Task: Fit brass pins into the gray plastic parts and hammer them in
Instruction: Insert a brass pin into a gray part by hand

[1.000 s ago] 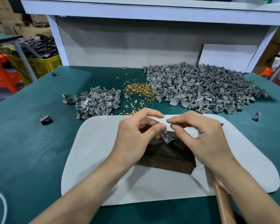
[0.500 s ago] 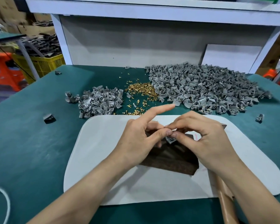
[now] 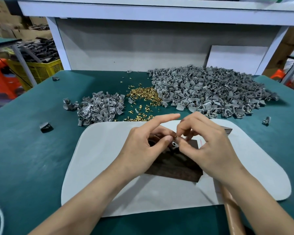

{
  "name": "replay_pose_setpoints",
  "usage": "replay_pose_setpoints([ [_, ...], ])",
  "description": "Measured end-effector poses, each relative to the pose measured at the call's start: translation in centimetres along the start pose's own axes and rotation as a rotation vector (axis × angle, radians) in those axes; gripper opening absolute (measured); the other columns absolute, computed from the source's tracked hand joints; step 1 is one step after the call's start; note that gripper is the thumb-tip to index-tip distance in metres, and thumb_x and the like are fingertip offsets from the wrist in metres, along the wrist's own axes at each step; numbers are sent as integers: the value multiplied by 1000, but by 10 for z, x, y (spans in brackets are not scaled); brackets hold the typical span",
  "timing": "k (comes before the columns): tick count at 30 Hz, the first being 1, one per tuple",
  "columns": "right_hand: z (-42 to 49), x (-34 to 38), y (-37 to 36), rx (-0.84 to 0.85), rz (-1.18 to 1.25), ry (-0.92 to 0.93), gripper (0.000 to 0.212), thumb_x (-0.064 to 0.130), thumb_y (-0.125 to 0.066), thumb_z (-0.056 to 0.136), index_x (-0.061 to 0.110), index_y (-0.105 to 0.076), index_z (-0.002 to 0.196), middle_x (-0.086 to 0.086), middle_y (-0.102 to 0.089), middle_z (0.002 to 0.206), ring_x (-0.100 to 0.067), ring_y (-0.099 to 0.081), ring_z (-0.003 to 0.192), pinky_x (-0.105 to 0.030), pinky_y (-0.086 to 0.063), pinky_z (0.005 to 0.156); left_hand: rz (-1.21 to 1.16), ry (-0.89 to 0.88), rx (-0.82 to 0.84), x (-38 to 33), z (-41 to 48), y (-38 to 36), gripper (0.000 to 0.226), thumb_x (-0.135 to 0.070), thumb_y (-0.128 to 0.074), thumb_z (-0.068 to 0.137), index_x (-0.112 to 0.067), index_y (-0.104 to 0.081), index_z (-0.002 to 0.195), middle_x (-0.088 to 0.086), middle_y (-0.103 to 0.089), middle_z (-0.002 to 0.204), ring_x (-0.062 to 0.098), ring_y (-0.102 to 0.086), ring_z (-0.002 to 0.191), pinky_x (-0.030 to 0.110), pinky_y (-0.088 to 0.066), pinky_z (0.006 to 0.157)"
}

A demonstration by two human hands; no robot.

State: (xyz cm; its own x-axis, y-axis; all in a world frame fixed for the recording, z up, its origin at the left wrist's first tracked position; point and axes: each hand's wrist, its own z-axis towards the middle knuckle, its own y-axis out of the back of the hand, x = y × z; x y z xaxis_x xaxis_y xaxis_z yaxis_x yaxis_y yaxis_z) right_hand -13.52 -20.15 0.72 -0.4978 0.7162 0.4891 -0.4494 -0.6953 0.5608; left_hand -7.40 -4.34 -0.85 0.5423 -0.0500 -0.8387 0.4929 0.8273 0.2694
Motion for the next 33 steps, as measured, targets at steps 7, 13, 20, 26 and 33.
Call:
replay_pose_setpoints([
  [7,0,1,0,1,0,-10,10,4,-65,72,12,-60,76,3,-56,76,-11,-55,70,-28,-47,62,-88,35,-52,1,0,-2,16,-8,-67,82,-20,-66,94,-6,-70,78,17,-65,75,28,-52,76],
  [13,-1,1,-3,-30,15,-9,7,6,-67,75,10,-62,78,5,-58,76,-9,-57,70,-27,-50,64,-158,62,-81,2,2,0,18,1,-70,80,-17,-67,81,-8,-69,71,3,-63,70,16,-50,72],
  [20,-1,0,-2,-24,113,-101,6,10,-67,74,12,-64,79,4,-61,75,-11,-58,69,-34,-54,65,-126,62,-82,0,2,2,12,-13,-70,75,-23,-66,80,-7,-69,73,8,-63,72,23,-50,73],
  [26,0,1,-1,6,95,-104,1,13,-67,76,14,-66,77,5,-62,74,-13,-59,69,-37,-54,64,-121,98,-62,-1,1,4,16,-9,-71,81,-21,-63,90,-6,-72,75,10,-61,70,17,-47,72],
  [33,3,-6,14,45,88,-267,21,6,-72,74,24,-64,68,7,-61,65,-9,-53,59,-21,-44,57,429,7,11,1,3,10,28,-21,-67,86,-27,-65,113,-19,-63,108,8,-49,113,24,-35,97],
])
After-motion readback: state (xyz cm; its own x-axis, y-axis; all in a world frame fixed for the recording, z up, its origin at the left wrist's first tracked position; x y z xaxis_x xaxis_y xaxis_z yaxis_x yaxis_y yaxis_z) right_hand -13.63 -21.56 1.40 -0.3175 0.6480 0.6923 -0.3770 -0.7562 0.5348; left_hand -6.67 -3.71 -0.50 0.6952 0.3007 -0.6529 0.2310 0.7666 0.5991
